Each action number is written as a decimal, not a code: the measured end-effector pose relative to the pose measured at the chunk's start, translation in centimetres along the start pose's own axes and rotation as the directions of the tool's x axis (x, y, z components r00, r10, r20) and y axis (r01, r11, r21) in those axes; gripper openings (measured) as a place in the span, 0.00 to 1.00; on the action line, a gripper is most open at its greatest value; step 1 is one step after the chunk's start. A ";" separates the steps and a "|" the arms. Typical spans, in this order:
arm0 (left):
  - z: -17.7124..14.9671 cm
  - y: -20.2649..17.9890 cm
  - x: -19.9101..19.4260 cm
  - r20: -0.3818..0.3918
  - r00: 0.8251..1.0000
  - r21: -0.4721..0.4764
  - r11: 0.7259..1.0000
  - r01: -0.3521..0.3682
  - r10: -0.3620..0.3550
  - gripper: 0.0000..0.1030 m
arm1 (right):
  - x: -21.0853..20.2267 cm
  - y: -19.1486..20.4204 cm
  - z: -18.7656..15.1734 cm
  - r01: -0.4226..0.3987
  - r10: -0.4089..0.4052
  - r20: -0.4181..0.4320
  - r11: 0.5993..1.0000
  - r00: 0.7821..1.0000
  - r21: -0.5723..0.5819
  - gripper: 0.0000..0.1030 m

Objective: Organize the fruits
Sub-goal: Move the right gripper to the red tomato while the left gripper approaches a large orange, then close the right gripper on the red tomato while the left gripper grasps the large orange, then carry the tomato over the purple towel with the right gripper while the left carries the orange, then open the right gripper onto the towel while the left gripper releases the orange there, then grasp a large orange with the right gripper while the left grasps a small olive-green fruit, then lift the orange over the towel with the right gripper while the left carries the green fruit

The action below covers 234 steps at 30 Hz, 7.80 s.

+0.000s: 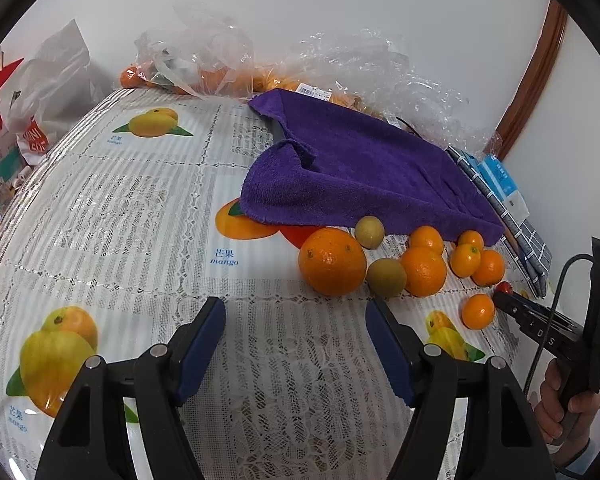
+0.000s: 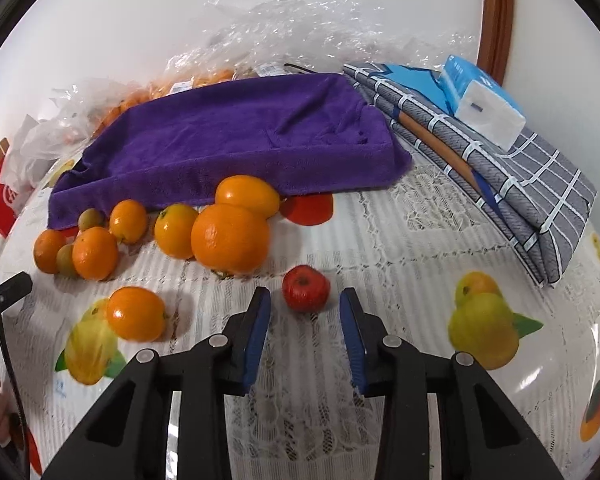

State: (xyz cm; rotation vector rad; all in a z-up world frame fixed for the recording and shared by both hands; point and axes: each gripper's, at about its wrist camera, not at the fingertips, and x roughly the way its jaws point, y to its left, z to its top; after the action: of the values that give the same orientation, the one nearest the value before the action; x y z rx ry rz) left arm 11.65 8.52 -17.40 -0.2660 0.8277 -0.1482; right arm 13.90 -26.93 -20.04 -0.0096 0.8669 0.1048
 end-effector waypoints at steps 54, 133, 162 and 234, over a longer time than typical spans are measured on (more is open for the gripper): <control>5.7 -4.0 -3.5 0.127 0.992 -0.016 1.000 0.020 -0.018 0.38 | -6.2 -1.3 1.8 -0.157 0.155 0.179 0.988 0.972 0.000 0.24; 11.2 -8.5 7.5 0.272 0.961 0.081 0.994 -0.070 0.046 0.47 | 4.0 -1.5 12.2 -0.022 0.013 0.263 0.999 0.965 0.028 0.56; 8.1 -7.4 0.9 0.175 0.984 0.085 0.996 0.026 -0.041 0.51 | -0.1 1.2 2.7 -0.176 0.177 0.033 0.984 0.984 -0.024 0.49; 2.0 -6.5 2.3 0.040 0.995 0.086 0.993 0.084 -0.088 0.26 | -1.5 -2.8 -0.6 -0.177 0.173 0.073 0.983 0.982 0.043 0.41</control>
State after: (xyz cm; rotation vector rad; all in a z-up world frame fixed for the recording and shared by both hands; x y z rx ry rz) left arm 14.48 2.16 -15.87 -0.2247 0.7648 -0.2565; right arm 12.75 -29.88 -19.38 0.1162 0.7999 0.2472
